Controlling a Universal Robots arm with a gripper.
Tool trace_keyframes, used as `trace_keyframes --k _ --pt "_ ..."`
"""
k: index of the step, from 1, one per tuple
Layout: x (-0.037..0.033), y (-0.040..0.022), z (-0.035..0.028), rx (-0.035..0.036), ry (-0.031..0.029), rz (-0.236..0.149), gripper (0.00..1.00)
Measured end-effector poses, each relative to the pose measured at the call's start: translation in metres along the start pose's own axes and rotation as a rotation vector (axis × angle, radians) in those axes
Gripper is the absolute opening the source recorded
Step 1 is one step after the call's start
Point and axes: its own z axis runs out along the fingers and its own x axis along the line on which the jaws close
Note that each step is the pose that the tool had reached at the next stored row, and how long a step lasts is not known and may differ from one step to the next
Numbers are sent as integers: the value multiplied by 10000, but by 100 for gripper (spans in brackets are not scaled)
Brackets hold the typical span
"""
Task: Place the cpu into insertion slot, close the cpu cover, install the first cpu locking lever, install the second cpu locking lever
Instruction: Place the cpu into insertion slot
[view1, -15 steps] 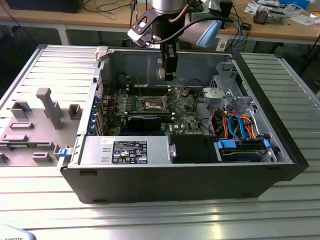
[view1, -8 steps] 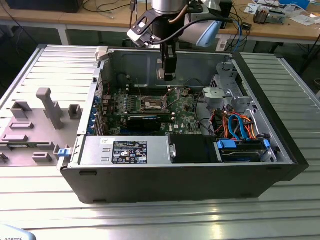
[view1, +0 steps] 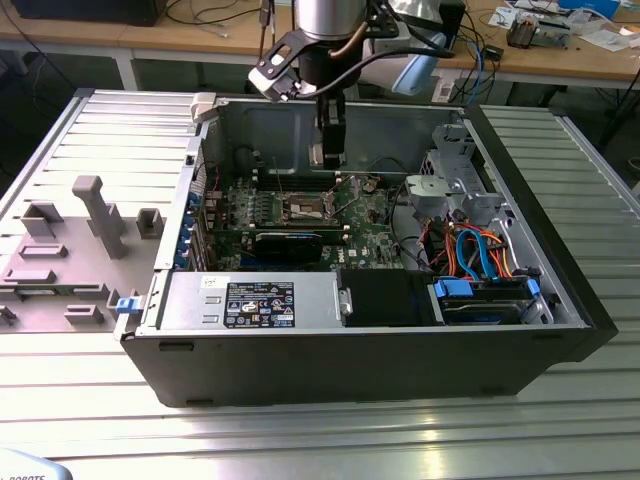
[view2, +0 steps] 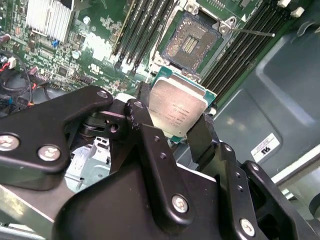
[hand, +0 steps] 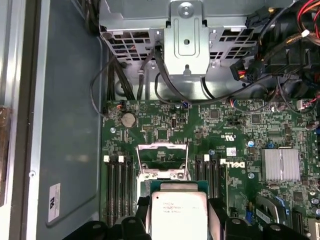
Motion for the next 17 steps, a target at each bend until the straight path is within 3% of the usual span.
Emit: trace_keyframes --k 4,17 --pt "2 -29 111 -1 1 1 54" --pt "1 -33 131 0 0 1 54"
